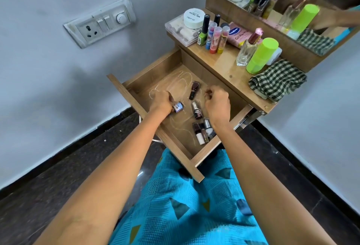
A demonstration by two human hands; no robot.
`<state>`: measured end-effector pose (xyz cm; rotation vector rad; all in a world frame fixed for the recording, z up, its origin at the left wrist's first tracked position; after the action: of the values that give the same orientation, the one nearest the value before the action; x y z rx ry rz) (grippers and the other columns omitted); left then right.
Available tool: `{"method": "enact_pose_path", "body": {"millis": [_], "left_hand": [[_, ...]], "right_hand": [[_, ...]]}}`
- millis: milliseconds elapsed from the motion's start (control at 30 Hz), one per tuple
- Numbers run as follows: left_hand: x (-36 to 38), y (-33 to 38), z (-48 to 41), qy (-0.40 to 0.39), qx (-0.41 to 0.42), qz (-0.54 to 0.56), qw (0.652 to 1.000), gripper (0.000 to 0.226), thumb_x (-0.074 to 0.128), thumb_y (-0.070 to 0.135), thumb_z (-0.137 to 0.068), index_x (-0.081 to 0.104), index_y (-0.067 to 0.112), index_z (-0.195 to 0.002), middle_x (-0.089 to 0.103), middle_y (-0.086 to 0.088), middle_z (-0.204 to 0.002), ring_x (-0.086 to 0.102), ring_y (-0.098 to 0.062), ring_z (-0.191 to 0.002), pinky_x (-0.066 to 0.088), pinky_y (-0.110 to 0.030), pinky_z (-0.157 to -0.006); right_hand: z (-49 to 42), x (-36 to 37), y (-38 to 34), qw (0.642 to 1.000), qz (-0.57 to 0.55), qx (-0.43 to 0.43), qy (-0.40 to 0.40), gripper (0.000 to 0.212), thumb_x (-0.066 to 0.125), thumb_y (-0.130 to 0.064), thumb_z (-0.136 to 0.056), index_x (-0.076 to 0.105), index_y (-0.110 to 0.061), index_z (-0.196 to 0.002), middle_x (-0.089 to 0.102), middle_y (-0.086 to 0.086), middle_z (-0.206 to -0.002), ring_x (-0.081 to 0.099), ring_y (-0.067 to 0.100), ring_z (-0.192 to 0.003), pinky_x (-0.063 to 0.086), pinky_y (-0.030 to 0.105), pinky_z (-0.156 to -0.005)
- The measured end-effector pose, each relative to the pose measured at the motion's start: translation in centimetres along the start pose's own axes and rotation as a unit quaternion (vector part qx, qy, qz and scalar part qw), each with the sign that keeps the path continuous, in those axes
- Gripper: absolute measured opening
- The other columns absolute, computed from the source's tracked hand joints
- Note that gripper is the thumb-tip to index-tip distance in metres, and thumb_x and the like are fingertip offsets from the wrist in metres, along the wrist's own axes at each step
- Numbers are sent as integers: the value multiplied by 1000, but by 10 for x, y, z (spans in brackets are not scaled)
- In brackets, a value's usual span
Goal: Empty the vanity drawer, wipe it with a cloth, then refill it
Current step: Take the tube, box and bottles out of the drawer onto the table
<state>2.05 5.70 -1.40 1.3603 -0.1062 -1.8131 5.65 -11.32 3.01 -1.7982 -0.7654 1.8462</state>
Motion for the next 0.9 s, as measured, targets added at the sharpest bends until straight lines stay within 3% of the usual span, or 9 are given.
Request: {"method": "enact_pose_path", "body": {"millis": [100,300,467,733,900], "left_hand": [[4,-1,9,-24,-15,-95,995,24,55,2,-87,59,1,-110,54,-18,-119,57,-34,-108,46,-37,-92],[9,3,13,-32,-47,-206,977,36,44,-3,-92,43,-3,-128,51,-18,-129,52,-33,-119,45,-36,-93],[15,8,15,-47,-16,-250,967,37,44,-4,-91,44,0,-128,45,-21,-133,53,-33,-117,46,-36,-91],[6,8,16,-1,-19,-199,980,35,36,-10,-92,50,0,-122,54,-19,-124,56,-32,-113,48,-36,-88],[-2,10,18,45,0,-62,997,22,57,1,-87,61,4,-108,59,-15,-113,59,-32,-103,48,-36,-84]], "right_hand": [[8,19,5,997,42,12,-58,15,53,-5,-89,64,-5,-99,67,15,-99,63,31,-92,50,36,-79],[13,47,10,987,110,9,-113,26,51,-20,-93,59,-1,-109,63,18,-108,58,33,-105,49,39,-85],[9,58,11,984,121,16,-129,26,51,-19,-94,56,0,-109,61,19,-111,57,32,-108,48,39,-89],[7,66,14,976,143,34,-158,27,57,-17,-91,55,-2,-112,59,18,-116,55,32,-112,47,34,-89],[9,57,22,983,75,76,-152,27,59,-24,-88,62,-8,-108,64,15,-110,60,34,-104,48,37,-87]]}}
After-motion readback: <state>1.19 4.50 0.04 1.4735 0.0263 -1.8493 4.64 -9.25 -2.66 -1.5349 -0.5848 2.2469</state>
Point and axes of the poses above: each hand's wrist, its own z-axis away from the middle knuckle, its own x-axis out of the palm, y = z × x, the point moved 7 cm from there along -z, towards the middle knuckle
